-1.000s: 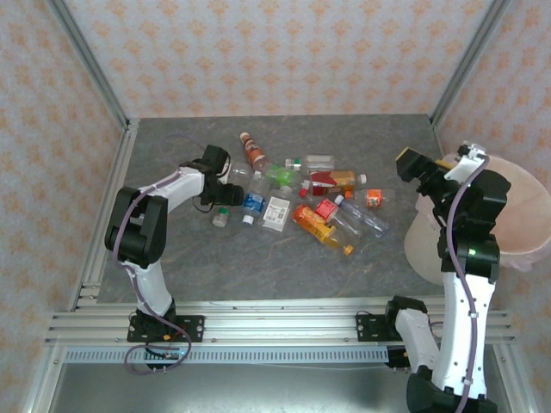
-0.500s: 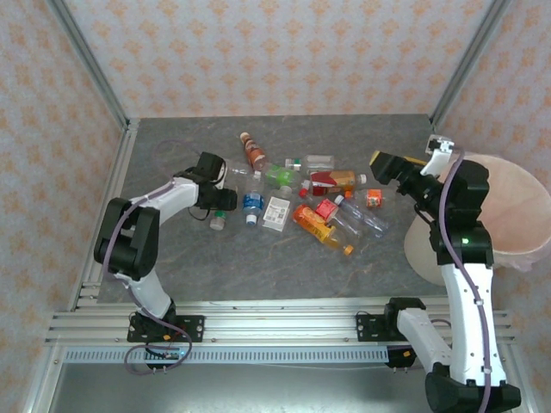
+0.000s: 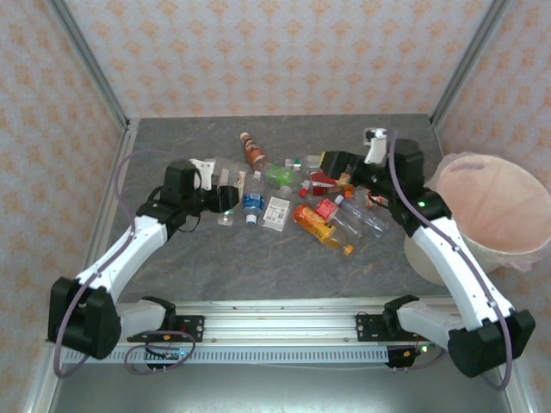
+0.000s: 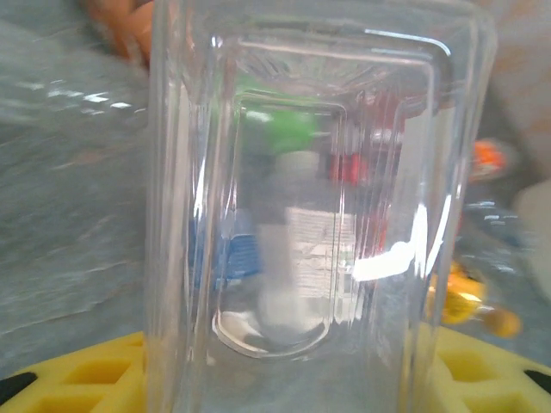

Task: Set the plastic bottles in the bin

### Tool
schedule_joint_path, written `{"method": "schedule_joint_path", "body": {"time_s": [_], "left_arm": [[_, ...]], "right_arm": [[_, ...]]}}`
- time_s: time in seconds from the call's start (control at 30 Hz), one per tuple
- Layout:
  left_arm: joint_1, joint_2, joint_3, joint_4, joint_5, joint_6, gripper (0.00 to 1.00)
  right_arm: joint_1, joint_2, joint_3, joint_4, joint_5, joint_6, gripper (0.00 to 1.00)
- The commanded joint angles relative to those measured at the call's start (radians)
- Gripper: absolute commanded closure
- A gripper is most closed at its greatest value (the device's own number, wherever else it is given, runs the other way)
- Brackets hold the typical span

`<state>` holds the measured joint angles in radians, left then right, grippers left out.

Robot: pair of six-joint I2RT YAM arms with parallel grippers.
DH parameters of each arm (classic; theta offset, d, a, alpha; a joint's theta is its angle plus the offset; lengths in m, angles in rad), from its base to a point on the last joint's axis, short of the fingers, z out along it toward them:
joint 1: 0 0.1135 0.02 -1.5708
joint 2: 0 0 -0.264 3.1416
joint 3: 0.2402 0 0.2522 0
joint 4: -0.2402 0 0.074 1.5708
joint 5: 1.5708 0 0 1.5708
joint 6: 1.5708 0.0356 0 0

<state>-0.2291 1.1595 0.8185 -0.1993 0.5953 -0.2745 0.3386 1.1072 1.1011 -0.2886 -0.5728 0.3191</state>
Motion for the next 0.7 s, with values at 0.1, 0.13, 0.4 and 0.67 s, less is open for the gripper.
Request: {"method": "schedule_joint_path", "body": {"time_s": [0.1, 0.13, 0.4, 0.67], "left_arm": [[-0.006, -0.172, -0.052, 0.189, 0.234, -0.124, 0.65], [-0.007, -0.187, -0.055, 0.21, 0.265, -0.136, 0.65], [-0.079, -0.22, 0.036, 0.166, 0.392, -0.129, 0.64], [-0.157, -0.228, 0.079, 0.103, 0.054, -0.107, 0.63]], "right_arm": [[0.121, 0.134, 0.107, 0.113, -0.06, 0.036, 0.01], [0.134, 0.15, 0.114, 0.135, -0.082, 0.042, 0.01], [0.222, 0.213, 0.09, 0.488, -0.357, 0.135, 0.01], [0.305, 0.261, 0.221, 0.234, -0.164, 0.012, 0.01]]}}
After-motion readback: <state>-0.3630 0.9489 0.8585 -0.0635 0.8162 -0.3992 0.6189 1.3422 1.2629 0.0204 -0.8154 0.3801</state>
